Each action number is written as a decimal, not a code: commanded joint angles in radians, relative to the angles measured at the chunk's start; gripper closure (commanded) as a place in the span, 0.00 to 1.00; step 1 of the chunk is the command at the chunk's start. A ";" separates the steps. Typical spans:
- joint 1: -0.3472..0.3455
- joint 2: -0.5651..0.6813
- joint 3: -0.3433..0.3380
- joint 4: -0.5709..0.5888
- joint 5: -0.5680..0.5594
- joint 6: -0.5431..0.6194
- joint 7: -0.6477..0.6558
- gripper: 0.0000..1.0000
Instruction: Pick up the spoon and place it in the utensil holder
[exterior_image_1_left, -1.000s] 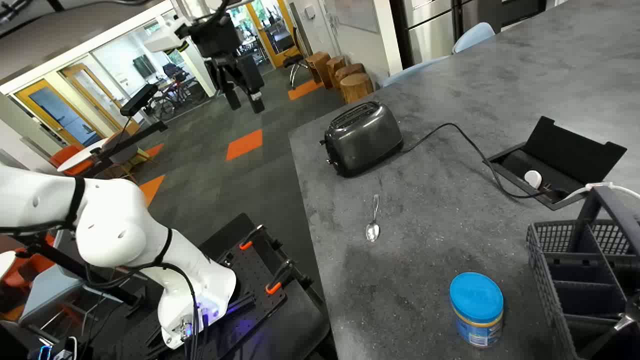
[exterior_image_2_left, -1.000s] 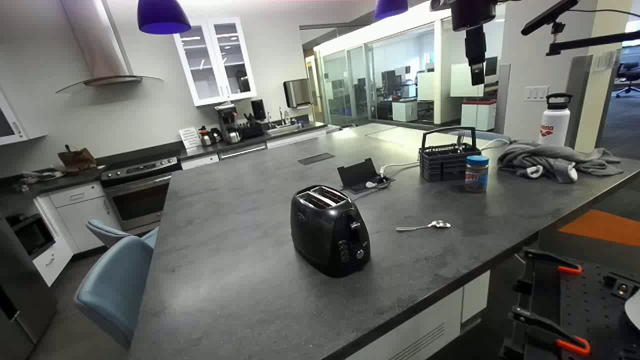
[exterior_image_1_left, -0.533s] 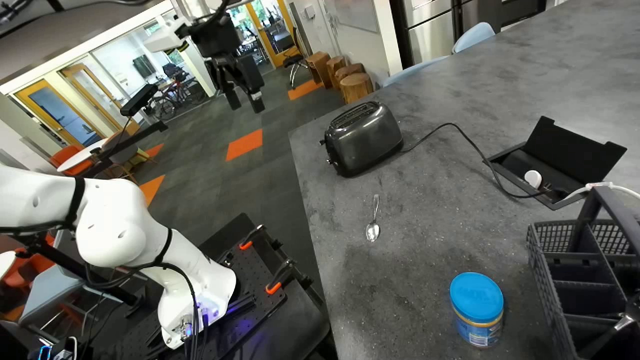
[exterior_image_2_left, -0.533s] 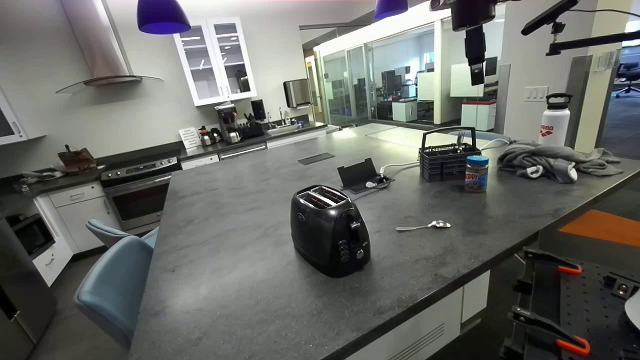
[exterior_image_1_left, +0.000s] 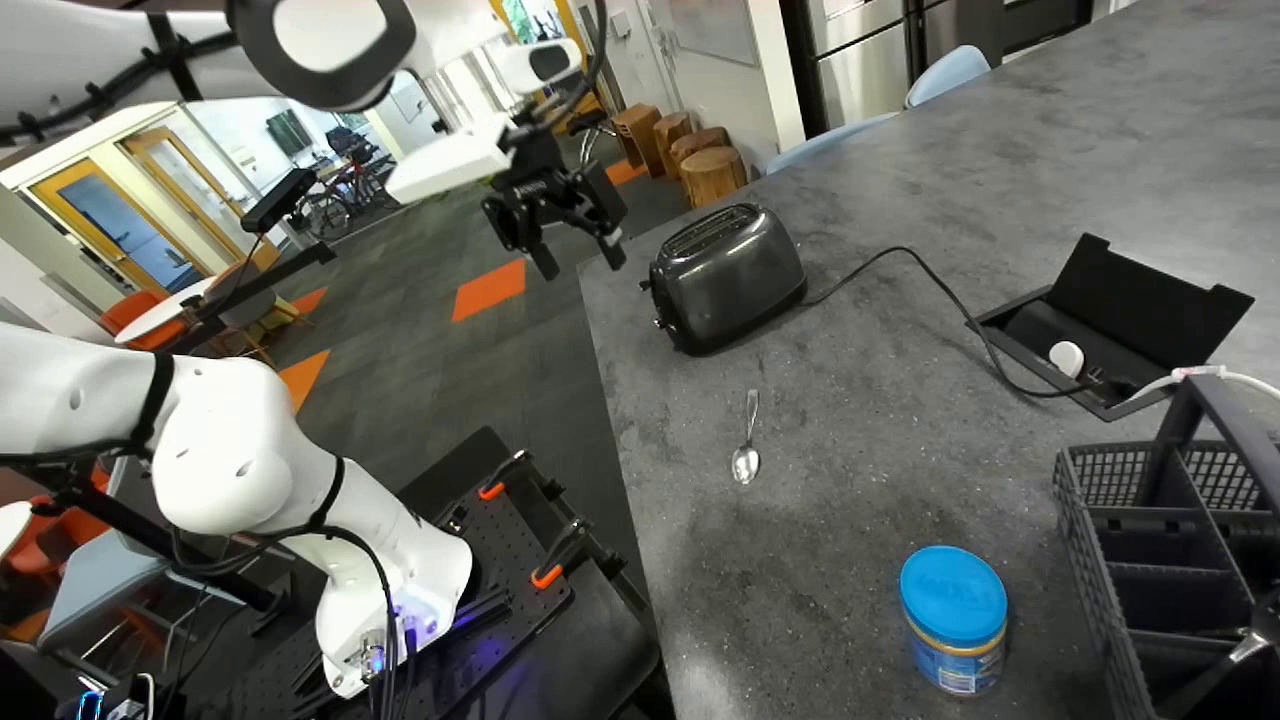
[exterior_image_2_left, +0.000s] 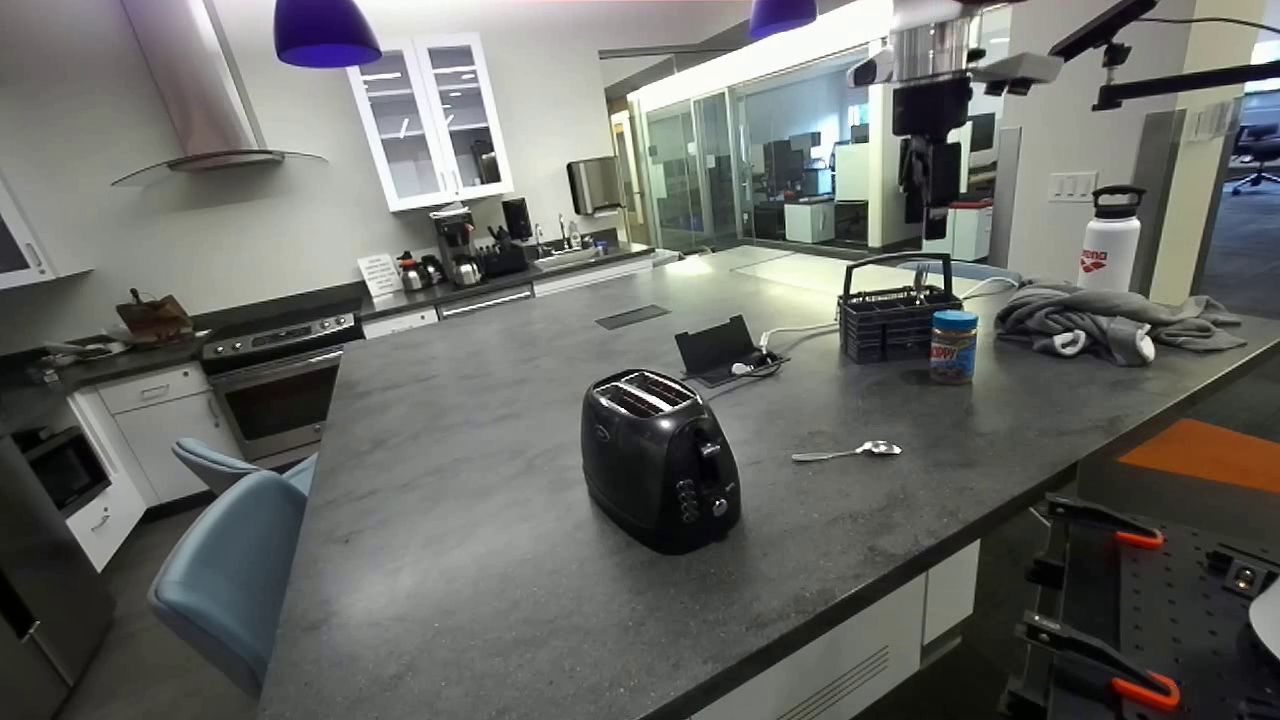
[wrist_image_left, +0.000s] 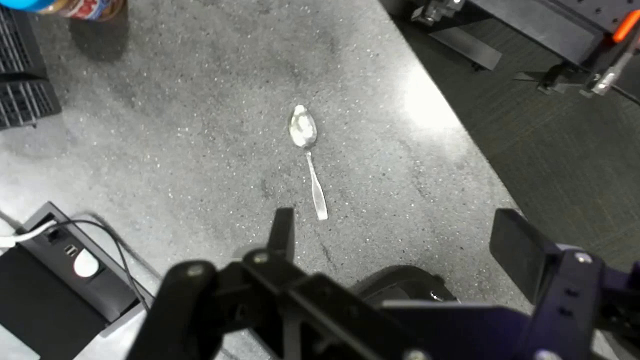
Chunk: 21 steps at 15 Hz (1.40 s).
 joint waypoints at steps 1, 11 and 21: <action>-0.022 0.068 -0.077 -0.115 -0.023 0.269 -0.195 0.00; -0.099 0.349 -0.106 -0.192 0.072 0.516 -0.410 0.00; -0.095 0.474 -0.059 -0.179 0.202 0.675 -0.463 0.00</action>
